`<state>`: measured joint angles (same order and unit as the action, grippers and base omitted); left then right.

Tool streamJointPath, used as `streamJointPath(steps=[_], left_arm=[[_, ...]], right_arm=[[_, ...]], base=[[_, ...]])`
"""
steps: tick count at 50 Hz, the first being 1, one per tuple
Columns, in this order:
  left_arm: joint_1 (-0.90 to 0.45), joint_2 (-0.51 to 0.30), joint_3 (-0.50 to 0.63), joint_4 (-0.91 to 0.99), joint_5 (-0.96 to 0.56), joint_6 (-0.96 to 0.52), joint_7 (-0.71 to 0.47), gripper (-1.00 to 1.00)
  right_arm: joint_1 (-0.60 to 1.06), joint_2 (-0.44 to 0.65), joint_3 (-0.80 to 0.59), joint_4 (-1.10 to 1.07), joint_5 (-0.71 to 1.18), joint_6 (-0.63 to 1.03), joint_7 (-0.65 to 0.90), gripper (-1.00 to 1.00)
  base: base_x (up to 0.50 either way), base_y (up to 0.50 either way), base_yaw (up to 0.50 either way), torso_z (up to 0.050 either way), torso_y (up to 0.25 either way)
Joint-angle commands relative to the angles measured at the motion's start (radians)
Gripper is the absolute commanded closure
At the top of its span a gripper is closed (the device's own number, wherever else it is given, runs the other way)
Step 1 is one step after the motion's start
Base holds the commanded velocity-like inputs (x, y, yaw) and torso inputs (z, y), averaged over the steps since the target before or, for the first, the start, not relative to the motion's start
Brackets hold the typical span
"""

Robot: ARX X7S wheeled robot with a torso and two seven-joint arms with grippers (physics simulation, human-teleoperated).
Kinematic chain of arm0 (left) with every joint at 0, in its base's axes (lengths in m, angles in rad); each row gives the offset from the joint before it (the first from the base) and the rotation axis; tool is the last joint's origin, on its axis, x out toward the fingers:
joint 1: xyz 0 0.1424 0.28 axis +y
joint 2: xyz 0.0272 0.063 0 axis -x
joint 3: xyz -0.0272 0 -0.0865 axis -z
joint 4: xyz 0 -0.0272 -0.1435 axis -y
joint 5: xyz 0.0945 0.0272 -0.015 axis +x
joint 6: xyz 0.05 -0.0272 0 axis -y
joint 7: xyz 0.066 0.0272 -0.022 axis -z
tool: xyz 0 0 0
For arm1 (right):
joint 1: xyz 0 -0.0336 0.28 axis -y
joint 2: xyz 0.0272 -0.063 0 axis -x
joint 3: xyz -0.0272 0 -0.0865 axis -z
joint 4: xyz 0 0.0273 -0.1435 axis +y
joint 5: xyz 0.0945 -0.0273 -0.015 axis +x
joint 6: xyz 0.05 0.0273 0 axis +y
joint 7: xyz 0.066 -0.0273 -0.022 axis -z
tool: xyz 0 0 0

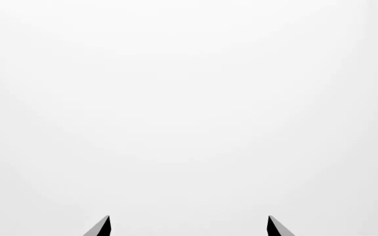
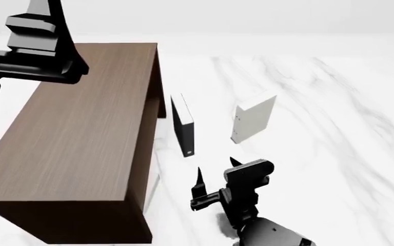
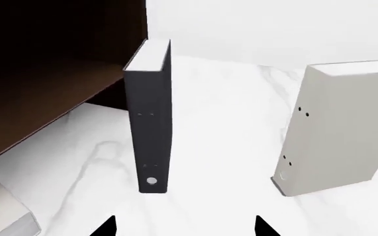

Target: Pick up the book on the right and place it under the cabinet shelf.

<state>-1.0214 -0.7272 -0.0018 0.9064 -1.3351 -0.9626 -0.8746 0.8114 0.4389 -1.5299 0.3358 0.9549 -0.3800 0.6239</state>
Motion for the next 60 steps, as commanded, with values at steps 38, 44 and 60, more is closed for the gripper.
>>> streamJointPath(steps=[38, 44, 60], left_arm=[[0.171, 0.012, 0.066, 0.015, 0.139, 0.04, 0.056, -1.0], [0.193, 0.015, 0.069, 0.011, 0.154, 0.049, 0.061, -1.0], [0.199, 0.01, 0.075, 0.011, 0.157, 0.056, 0.06, -1.0]], right_arm=[[0.282, 0.415, 0.097, -0.687, 0.042, 0.162, 0.225, -1.0], [0.314, 0.437, 0.111, -0.721, 0.053, 0.182, 0.235, -1.0], [0.417, 0.496, 0.157, -0.796, 0.099, 0.245, 0.252, -1.0]], base=[[0.0, 0.0, 0.0, 0.0, 0.233], [0.0, 0.0, 0.0, 0.0, 0.181], [0.0, 0.0, 0.0, 0.0, 0.25]])
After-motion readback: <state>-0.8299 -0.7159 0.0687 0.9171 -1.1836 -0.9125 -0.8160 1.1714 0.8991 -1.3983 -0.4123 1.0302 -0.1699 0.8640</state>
